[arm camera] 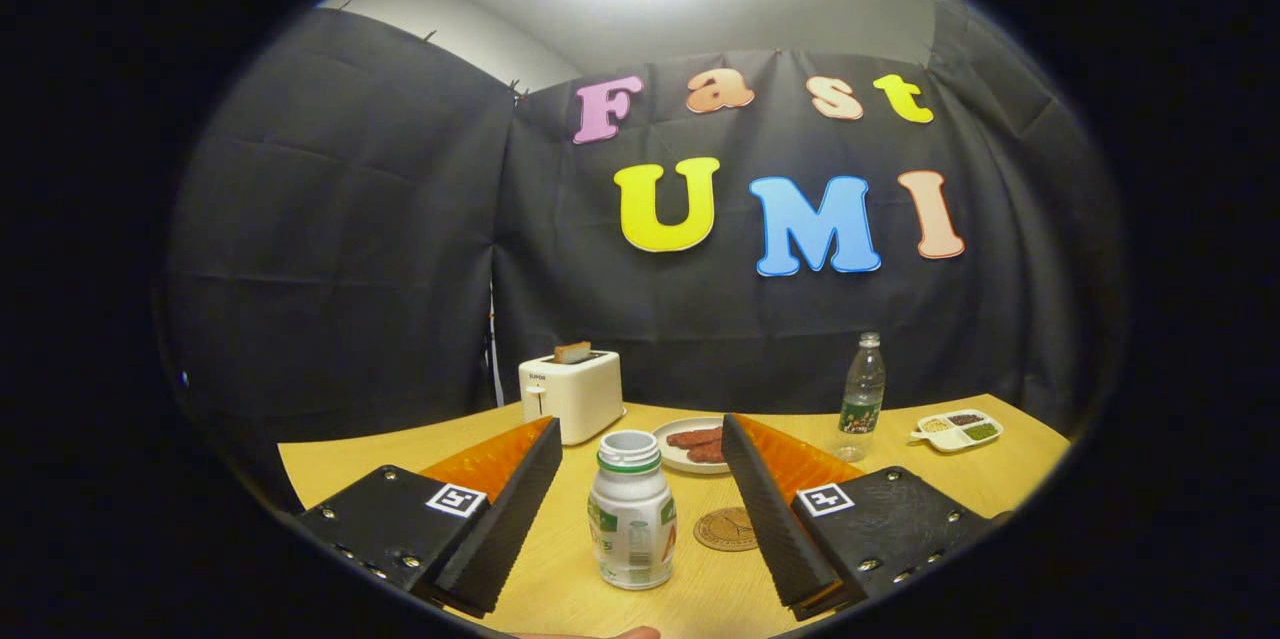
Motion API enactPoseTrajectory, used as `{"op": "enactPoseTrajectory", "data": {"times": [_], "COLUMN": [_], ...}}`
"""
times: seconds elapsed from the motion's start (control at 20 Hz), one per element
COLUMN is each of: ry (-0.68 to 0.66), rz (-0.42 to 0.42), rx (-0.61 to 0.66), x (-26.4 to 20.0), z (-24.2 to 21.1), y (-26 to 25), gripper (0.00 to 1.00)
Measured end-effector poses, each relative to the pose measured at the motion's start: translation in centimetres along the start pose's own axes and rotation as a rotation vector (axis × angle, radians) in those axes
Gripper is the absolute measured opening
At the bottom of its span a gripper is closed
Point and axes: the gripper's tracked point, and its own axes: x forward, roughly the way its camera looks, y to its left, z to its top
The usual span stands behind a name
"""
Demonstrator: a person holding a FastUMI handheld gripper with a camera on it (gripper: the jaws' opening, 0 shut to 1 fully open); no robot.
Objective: Take the bottle from table, then pour the juice into the cup, finally place the bottle on the coaster
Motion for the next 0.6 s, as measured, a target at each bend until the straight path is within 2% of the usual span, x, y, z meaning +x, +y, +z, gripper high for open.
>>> {"op": "enactPoseTrajectory", "data": {"times": [0.6], "ry": [0.168], "rz": [-0.035], "rx": [0.003], "x": [4.8], "z": [-9.1], "y": [-0.3], "gripper": [0.97]}}
